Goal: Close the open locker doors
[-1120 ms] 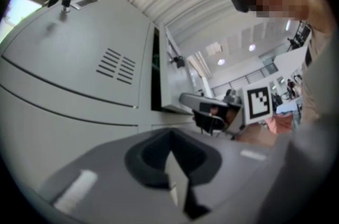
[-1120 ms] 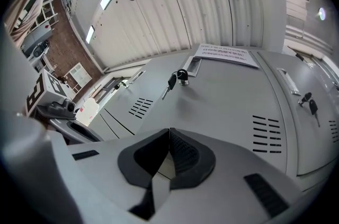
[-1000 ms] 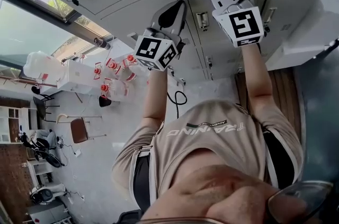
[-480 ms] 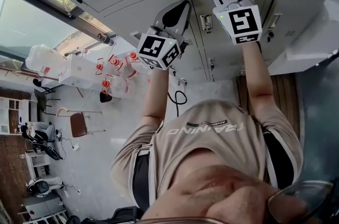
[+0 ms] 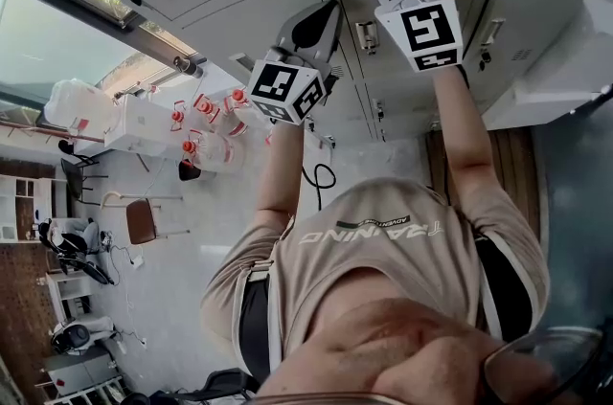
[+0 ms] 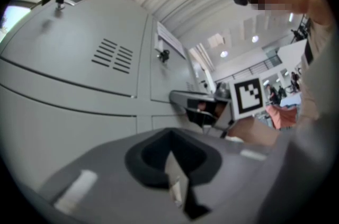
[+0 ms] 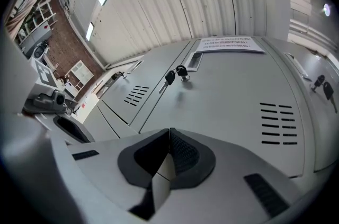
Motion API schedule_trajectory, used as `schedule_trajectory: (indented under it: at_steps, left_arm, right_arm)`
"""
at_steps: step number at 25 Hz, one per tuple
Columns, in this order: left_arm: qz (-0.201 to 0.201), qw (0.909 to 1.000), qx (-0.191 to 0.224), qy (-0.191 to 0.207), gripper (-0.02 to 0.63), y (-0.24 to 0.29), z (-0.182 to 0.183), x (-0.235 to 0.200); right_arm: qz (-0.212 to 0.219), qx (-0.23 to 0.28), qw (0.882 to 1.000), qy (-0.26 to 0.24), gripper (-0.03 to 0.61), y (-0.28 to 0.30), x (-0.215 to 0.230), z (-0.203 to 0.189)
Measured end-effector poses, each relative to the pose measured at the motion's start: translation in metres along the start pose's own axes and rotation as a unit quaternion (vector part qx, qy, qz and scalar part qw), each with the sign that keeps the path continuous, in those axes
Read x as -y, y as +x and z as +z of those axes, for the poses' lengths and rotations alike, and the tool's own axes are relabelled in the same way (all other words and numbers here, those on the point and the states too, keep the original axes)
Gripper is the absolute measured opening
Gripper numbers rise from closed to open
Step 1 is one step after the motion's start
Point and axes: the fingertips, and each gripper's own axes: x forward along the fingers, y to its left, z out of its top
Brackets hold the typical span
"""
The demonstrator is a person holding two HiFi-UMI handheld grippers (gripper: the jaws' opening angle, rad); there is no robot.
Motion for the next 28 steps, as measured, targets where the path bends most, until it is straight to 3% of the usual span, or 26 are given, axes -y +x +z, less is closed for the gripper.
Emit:
schedule_trajectory:
  at_steps: [7,13,22,28]
  left_arm:
    - [0.002,0.9997,-0.021,-0.009,-0.002,-0.005,-0.018,0.015]
    - [0.012,0.9984,-0.055,-0.007,-0.002,-0.016,-0.050,0.028]
    - [0.085,0.9942,-0.066,0.004,-0.002,-0.049,-0.082,0.027]
    - [0.111,0.9903,-0.084,-0.009,-0.002,-0.077,-0.102,0.022]
  right_arm:
    - [0.001,-0.009,1.000,-0.014,0.012,-0.019,-0.004,-0.002]
    - [-0.003,-0.041,0.999,0.000,0.012,-0.043,-0.006,-0.027]
    - [-0.010,-0.092,0.993,0.068,0.012,-0.085,-0.019,-0.073]
    - [0.039,-0.127,0.983,0.125,0.012,-0.115,-0.056,-0.110]
